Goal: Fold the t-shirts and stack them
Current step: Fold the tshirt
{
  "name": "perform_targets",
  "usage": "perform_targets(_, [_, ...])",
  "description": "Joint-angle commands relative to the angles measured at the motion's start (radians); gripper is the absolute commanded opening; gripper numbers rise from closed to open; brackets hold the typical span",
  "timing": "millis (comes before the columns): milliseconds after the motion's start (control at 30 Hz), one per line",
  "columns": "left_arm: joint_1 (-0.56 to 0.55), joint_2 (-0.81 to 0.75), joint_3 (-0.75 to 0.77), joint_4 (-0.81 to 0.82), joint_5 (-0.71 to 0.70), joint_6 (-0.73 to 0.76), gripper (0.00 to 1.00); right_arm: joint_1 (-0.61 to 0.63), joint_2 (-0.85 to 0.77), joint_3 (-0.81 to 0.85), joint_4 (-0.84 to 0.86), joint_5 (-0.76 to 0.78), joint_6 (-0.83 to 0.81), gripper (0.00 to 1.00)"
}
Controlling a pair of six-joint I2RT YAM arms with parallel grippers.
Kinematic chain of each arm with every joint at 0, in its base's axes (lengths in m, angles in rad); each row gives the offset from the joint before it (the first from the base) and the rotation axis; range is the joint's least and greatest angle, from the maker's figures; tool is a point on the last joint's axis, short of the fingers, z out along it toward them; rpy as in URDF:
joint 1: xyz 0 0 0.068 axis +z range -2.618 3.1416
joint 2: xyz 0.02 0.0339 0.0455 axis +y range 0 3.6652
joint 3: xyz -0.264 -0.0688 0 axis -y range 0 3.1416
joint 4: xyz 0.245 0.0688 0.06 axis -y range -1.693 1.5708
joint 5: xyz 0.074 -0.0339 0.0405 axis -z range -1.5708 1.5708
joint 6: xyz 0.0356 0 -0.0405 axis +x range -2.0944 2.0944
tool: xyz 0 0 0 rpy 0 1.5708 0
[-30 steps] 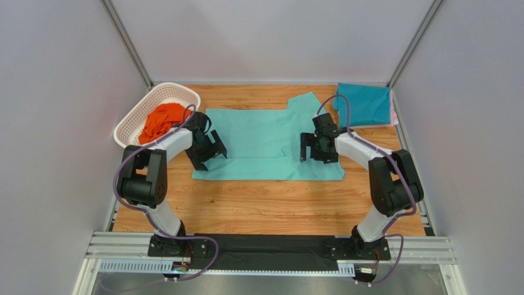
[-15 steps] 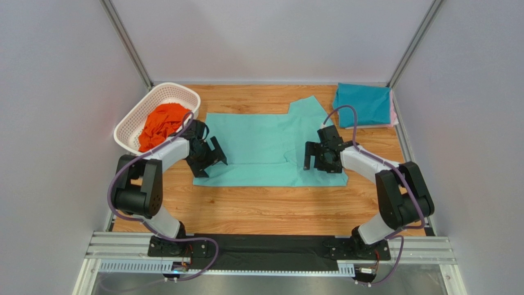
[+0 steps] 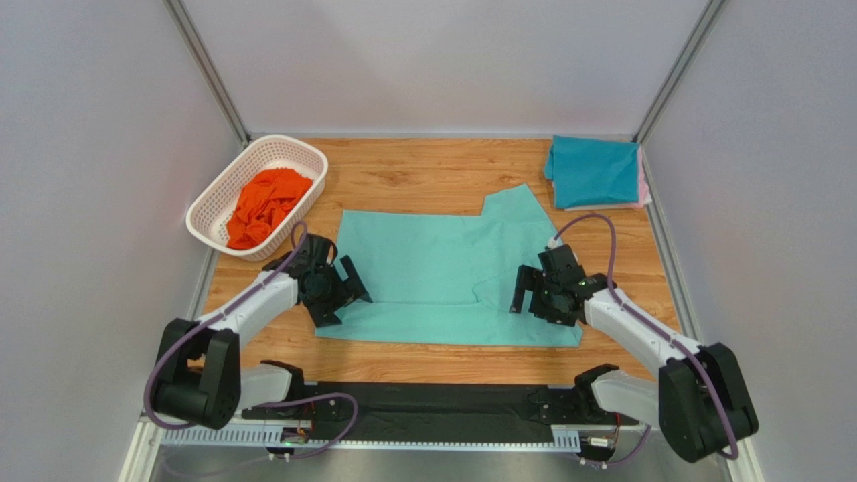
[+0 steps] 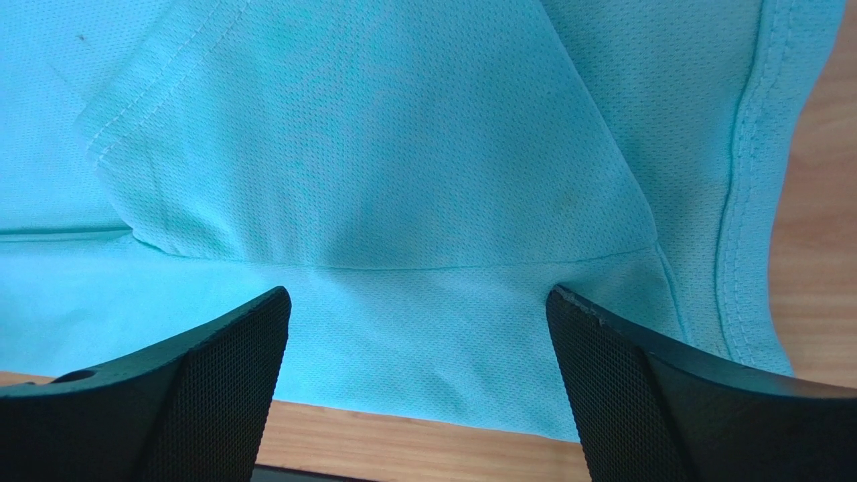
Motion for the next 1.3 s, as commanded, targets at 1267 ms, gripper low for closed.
perform_targets(1267, [-0.069, -0.272, 0.448, -0.383, -0.525, 0.085, 1.00, 0.100, -0.247, 0.398, -0.220, 0.262, 0.020, 1.00])
